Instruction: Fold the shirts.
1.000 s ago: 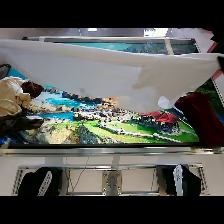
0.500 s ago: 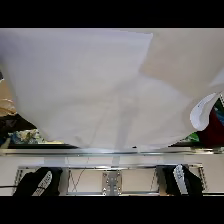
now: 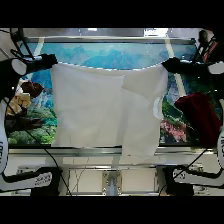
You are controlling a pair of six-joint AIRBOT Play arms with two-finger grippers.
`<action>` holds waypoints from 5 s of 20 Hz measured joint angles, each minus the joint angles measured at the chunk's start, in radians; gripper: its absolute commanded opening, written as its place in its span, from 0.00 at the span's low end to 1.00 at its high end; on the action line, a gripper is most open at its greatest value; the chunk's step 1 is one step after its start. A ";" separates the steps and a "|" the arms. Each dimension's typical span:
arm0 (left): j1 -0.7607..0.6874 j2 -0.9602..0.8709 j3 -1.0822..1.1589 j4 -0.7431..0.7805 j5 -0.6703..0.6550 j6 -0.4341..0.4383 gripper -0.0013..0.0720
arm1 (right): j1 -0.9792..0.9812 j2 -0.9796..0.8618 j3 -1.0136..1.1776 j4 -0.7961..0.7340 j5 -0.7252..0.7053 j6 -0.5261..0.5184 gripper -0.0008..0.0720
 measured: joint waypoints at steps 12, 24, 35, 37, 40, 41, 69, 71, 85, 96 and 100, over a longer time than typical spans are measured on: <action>-0.007 -0.145 0.004 0.056 0.228 -0.077 0.03 | 0.040 -0.177 0.120 -0.188 -0.116 0.015 0.04; -0.008 0.005 -0.244 0.218 -0.039 -0.090 0.03 | 0.063 0.009 -0.182 -0.349 0.146 0.107 0.04; -0.008 -0.005 -0.322 0.216 -0.038 -0.101 0.03 | 0.078 -0.004 -0.397 -0.325 0.074 0.139 0.05; -0.008 -0.019 -0.323 0.204 -0.037 -0.101 0.03 | 0.078 -0.009 -0.401 -0.316 0.062 0.140 0.05; -0.008 -0.046 -0.323 0.161 -0.036 -0.101 0.03 | 0.079 -0.011 -0.404 -0.310 0.048 0.142 0.05; -0.008 -0.054 -0.323 0.148 -0.035 -0.101 0.03 | 0.078 -0.012 -0.405 -0.309 0.042 0.142 0.05; 0.030 0.525 -0.616 0.161 -0.206 -0.203 0.88 | -0.109 0.445 -0.967 -0.110 0.324 0.315 0.70; 0.030 0.529 -0.621 0.142 -0.204 -0.203 0.88 | -0.062 0.447 -1.006 -0.092 0.315 0.330 0.70; 0.030 0.551 -0.628 0.226 -0.197 -0.296 0.83 | 0.046 0.461 -1.020 0.009 0.187 0.338 0.05; 0.208 0.589 -0.885 0.166 -0.306 -0.689 0.67 | 0.047 0.505 -0.933 0.038 0.190 0.214 0.05; 0.243 0.528 -0.917 -0.018 -0.299 -0.618 0.67 | 0.047 0.507 -0.930 0.044 0.186 0.178 0.05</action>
